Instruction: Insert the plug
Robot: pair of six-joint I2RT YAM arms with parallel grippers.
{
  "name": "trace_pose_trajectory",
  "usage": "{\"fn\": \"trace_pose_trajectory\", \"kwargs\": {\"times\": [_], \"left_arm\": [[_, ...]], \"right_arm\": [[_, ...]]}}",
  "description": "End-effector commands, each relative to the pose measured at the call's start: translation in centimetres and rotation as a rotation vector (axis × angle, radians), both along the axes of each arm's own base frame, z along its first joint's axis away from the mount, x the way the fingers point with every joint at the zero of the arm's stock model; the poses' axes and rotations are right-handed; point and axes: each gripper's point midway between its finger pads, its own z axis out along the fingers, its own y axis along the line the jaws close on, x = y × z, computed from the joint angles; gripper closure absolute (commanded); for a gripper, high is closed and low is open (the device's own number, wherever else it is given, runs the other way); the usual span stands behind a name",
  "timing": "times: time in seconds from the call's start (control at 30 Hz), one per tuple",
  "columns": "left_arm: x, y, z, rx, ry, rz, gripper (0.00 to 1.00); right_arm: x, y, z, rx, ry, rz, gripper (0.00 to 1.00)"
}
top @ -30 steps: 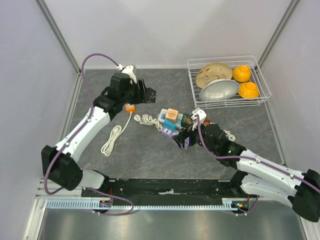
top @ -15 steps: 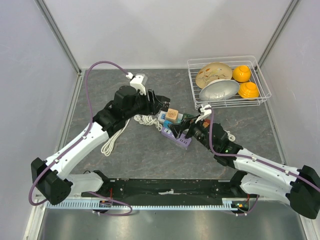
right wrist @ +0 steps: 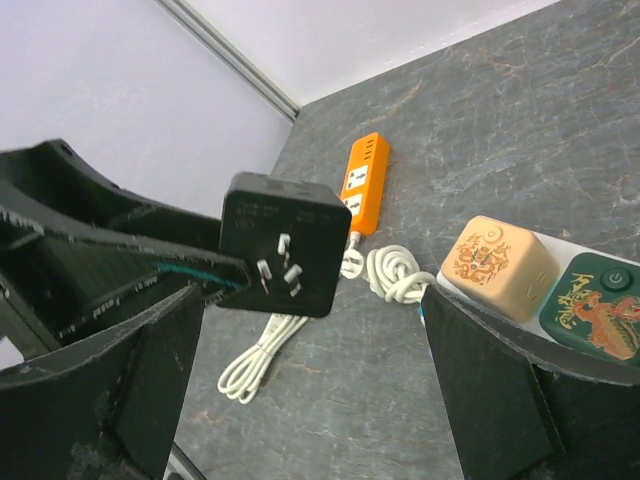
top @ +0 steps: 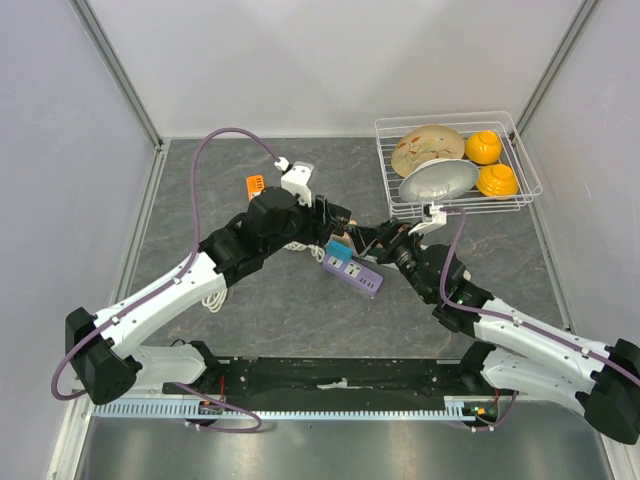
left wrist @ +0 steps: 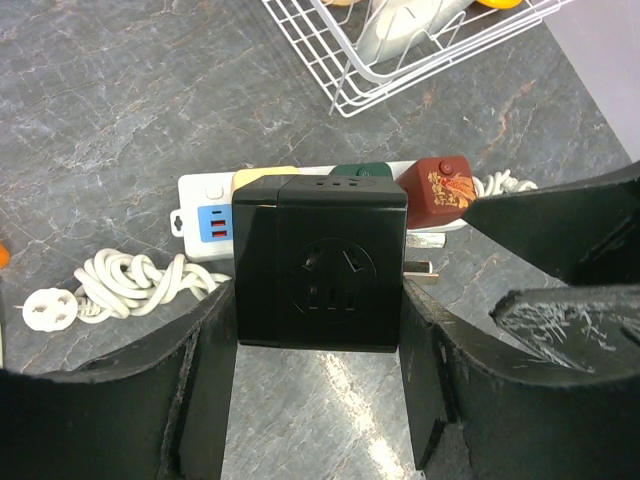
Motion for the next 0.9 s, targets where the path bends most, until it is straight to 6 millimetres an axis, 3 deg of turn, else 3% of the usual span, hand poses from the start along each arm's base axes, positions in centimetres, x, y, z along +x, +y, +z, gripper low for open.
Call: {"fn": "trace_pose_trajectory", "kwargs": {"times": [0.0, 0.27, 0.57, 0.87], "left_arm": [[0.8, -0.6, 2.3, -0.009, -0.121, 0.005, 0.98], [0.1, -1.0, 2.2, 0.0, -0.14, -0.026, 0.98], [0.2, -1.2, 1.7, 0.009, -0.135, -0.029, 0.98], [-0.1, -1.4, 2.5, -0.018, -0.162, -0.043, 0.98]], "right_arm": [[1.1, 0.3, 3.1, 0.113, 0.005, -0.03, 0.02], [2.5, 1.5, 2.4, 0.156, 0.054, 0.017, 0.02], [2.4, 2.9, 2.9, 0.206, 0.032, 0.126, 0.02], [3.3, 3.1, -0.1, 0.225, 0.124, 0.151, 0.02]]}}
